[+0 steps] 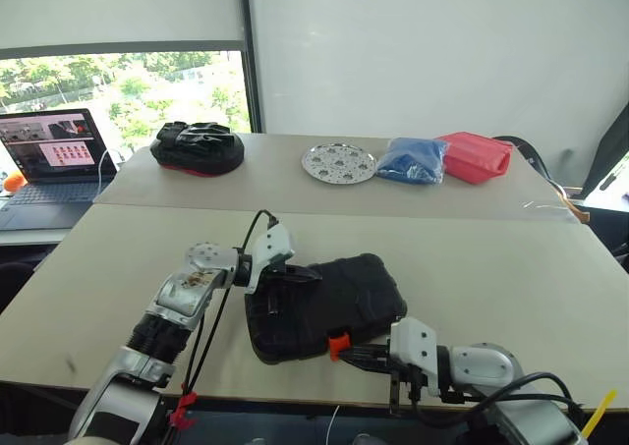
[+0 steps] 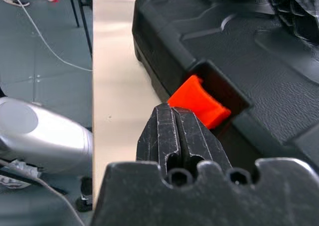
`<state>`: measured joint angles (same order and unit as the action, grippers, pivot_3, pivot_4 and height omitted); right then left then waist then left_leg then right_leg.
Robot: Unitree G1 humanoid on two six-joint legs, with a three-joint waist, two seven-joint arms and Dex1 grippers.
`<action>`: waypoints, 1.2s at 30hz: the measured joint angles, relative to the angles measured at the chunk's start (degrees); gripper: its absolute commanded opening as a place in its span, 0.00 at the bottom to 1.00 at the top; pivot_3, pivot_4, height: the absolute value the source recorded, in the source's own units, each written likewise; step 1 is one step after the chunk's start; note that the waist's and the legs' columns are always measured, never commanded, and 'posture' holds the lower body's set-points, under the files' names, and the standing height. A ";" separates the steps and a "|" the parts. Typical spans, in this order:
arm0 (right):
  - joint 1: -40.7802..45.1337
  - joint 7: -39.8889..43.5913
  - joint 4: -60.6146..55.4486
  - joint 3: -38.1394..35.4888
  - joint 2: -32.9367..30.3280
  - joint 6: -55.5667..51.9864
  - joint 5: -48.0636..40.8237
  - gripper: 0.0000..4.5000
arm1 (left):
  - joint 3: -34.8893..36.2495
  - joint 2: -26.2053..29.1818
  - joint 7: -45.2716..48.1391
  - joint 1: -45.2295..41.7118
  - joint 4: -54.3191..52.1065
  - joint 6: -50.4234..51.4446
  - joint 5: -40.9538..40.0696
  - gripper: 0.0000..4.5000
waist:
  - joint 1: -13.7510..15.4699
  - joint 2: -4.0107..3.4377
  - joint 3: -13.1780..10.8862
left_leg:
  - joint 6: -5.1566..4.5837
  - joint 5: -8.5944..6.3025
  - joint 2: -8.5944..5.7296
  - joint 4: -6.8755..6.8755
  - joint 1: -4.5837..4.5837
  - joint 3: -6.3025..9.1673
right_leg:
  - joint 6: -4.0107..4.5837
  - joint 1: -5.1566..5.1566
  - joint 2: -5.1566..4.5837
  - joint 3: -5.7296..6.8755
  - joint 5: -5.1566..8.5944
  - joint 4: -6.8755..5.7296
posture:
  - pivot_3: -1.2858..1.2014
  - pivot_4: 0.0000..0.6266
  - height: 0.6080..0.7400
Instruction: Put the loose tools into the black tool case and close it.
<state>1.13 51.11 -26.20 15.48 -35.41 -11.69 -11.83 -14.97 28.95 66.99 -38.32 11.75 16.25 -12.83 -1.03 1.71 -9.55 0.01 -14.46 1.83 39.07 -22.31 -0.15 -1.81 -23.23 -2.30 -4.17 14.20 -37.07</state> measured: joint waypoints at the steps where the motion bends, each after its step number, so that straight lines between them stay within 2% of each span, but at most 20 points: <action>1: 0.18 -0.20 0.20 0.28 0.34 0.00 0.42 0.00 | -0.05 -0.03 -0.20 0.01 0.06 0.16 0.31 0.01 | -0.03 0.00 0.01 | 0.00 0.00 0.01 0.00 0.05 0.00 | 0.00 0.04 0.00 0.00 0.00 0.00 | 0.52 0.24 1.00; 6: 0.54 -0.83 1.90 1.88 1.27 0.05 2.21 0.00 | -0.62 -0.18 -1.02 0.42 -0.83 1.15 1.41 0.01 | -0.12 -0.01 0.05 | 0.00 0.01 0.01 0.00 0.26 0.00 | -0.33 0.20 0.01 -0.01 0.19 -0.05 | 0.52 0.24 1.00; 20: 1.09 -1.43 4.81 2.16 5.30 0.07 4.27 0.00 | -1.01 0.38 -1.78 0.47 -2.02 4.13 2.41 0.01 | -0.59 -0.05 0.14 | -0.01 0.02 0.02 0.00 0.40 0.03 | -0.31 0.26 0.08 -0.04 0.18 -0.08 | 0.52 0.24 1.00; 27: 1.62 -3.39 6.76 2.27 7.89 0.07 6.89 0.00 | -2.02 1.99 -1.79 0.09 -3.54 10.10 3.12 0.01 | -1.33 -0.01 0.20 | -0.01 0.02 0.04 -0.10 1.19 0.06 | -0.28 1.00 0.11 -0.04 0.27 -0.03 | 0.52 0.24 1.00; 36: 1.94 -5.02 8.69 2.23 9.89 0.38 8.79 0.00 | -2.01 2.48 -2.19 0.49 -3.70 10.00 3.80 0.01 | -1.55 0.04 0.56 | -0.01 0.02 0.04 -0.15 1.25 0.10 | -0.25 1.00 0.14 -0.08 0.29 -0.04 | 0.52 0.24 1.00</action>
<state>3.07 46.09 -17.51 17.71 -25.51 -11.32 -3.03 -16.97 31.43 64.80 -37.83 8.05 26.25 -9.03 -2.58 1.75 -8.99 0.01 -14.44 1.88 38.93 -21.06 -0.06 -2.06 -22.23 -2.16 -4.25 14.49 -37.11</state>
